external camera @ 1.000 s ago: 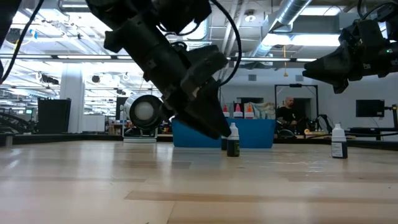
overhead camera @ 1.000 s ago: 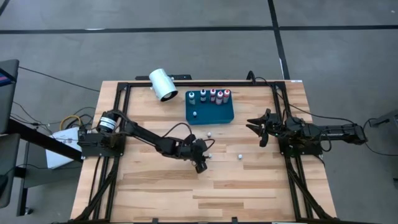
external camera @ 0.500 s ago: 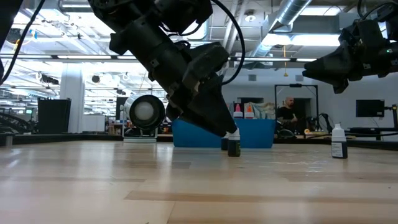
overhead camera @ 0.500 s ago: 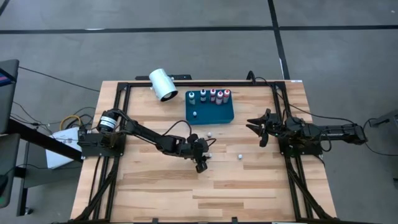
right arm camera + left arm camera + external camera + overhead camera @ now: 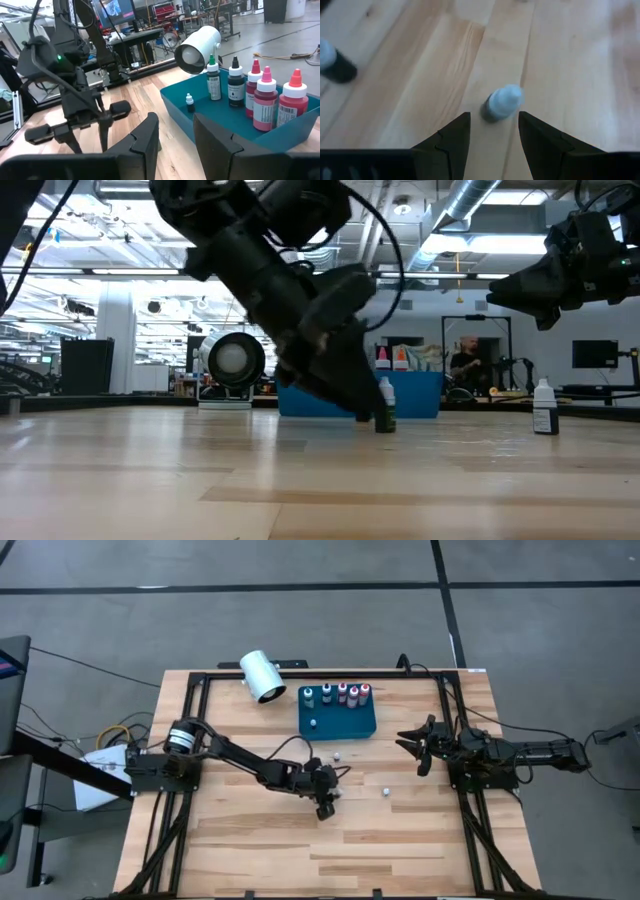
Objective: Pick & Place food coloring
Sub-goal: Put the small dark green food coloring bottle into the blue bin
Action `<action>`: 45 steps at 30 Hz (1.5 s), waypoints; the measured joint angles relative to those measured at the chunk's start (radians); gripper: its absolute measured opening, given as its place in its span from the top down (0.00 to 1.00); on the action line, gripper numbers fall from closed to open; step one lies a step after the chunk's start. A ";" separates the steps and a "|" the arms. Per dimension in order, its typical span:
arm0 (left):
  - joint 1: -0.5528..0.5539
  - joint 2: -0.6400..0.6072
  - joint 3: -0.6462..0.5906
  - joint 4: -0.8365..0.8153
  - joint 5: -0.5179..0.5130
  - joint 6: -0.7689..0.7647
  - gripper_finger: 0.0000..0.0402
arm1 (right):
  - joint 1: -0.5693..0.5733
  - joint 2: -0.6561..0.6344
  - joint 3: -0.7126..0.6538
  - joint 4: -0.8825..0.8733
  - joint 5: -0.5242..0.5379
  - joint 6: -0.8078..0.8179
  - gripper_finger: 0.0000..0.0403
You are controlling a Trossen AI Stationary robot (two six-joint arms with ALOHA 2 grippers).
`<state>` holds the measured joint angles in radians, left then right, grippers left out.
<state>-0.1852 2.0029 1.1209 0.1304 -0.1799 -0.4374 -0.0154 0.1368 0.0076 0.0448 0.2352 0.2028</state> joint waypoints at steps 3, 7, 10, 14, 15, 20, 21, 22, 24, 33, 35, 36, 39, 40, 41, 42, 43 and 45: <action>0.002 0.028 0.037 -0.013 -0.008 0.004 0.61 | 0.000 0.000 0.000 0.000 0.000 0.000 0.73; 0.009 0.042 0.068 -0.022 -0.012 0.008 0.61 | 0.000 0.000 0.000 0.000 -0.001 0.000 0.73; 0.012 0.046 0.082 -0.040 -0.016 0.008 0.61 | 0.000 0.000 0.000 0.000 -0.001 0.001 0.73; 0.013 0.048 0.085 -0.035 -0.026 0.008 0.61 | 0.000 0.000 0.000 0.000 -0.001 0.001 0.73; 0.013 0.049 0.085 -0.039 -0.026 0.008 0.61 | 0.000 0.000 0.000 0.000 -0.001 0.001 0.73; 0.012 0.050 0.085 -0.045 -0.020 -0.007 0.61 | 0.000 0.000 0.000 -0.001 -0.001 0.000 0.73; 0.012 0.050 0.085 -0.045 -0.018 -0.008 0.61 | 0.000 0.000 0.000 -0.001 -0.001 0.001 0.73; 0.012 0.050 0.085 -0.044 -0.018 -0.008 0.62 | 0.000 0.000 0.000 -0.001 -0.001 0.000 0.73; 0.012 0.050 0.085 -0.043 -0.018 -0.009 0.64 | 0.000 0.000 0.000 -0.001 -0.001 0.000 0.73; 0.012 0.050 0.115 -0.093 -0.002 0.004 0.86 | 0.000 0.000 0.000 -0.001 -0.001 0.000 0.73; 0.012 0.050 0.120 -0.102 -0.002 0.008 0.86 | 0.000 0.000 0.000 -0.001 -0.001 0.000 0.73; 0.014 0.050 0.126 -0.102 -0.002 0.008 0.86 | 0.000 0.000 0.000 -0.001 -0.001 0.000 0.73; 0.019 0.050 0.154 -0.111 -0.004 0.008 0.84 | 0.000 0.000 0.000 -0.001 -0.001 0.000 0.73; 0.022 0.050 0.171 -0.137 -0.007 0.009 0.82 | 0.000 0.000 0.000 -0.001 -0.001 0.000 0.73; 0.026 0.050 0.191 -0.169 -0.009 0.016 0.81 | 0.000 0.000 0.000 -0.001 -0.001 0.000 0.73; 0.031 0.050 0.217 -0.201 -0.013 0.032 0.81 | 0.000 0.000 0.000 -0.001 -0.002 0.000 0.73; 0.036 0.050 0.246 -0.235 -0.017 0.051 0.81 | 0.000 0.000 0.000 -0.001 -0.002 0.000 0.73; 0.048 0.050 0.312 -0.301 -0.043 0.097 0.81 | 0.000 0.000 0.000 -0.001 -0.001 0.000 0.73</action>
<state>-0.1375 2.0525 1.4333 -0.1707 -0.2231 -0.3407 -0.0154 0.1371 0.0078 0.0441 0.2337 0.2031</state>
